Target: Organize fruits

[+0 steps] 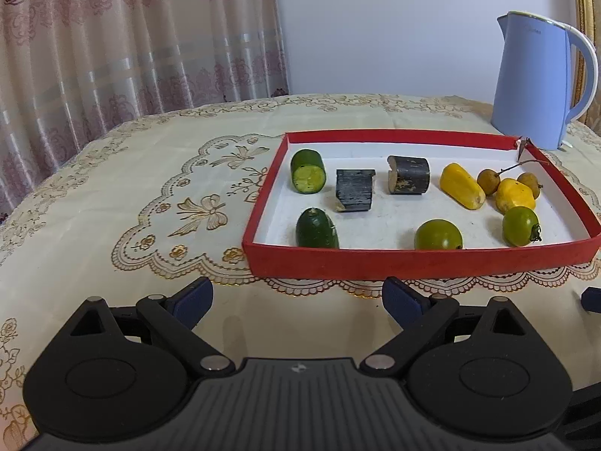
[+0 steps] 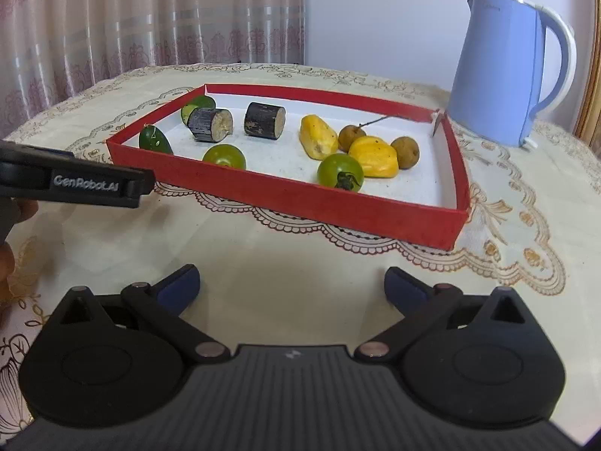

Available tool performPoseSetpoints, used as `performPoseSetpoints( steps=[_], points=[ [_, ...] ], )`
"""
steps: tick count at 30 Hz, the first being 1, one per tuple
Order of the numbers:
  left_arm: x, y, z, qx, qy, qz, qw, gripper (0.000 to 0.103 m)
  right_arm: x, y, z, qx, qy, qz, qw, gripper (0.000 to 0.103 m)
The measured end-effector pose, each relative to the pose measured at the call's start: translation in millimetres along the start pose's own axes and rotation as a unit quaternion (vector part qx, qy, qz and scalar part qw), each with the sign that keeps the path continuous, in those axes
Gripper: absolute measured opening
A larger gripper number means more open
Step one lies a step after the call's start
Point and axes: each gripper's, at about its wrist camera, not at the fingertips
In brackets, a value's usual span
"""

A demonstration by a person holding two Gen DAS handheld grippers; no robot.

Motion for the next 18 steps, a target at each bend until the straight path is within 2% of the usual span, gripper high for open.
performPoseSetpoints(
  steps=[10, 18],
  points=[
    [-0.7, -2.1, 6.8, -0.014, -0.007, 0.009, 0.9998, 0.097, -0.7, -2.8, 0.5, 0.000, 0.000, 0.000, 1.000, 0.103],
    [-0.2, 1.7, 16.2, -0.014, 0.017, 0.001, 0.9998, 0.097, -0.4, -2.6, 0.6, 0.000, 0.000, 0.000, 1.000, 0.103]
  ],
)
Point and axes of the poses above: each gripper's, at about its wrist camera, not at the fingertips, and z roughly the way its jaws point, y to its left, x to its underside, and after that the axes turned 3 degrees about y, right-handed
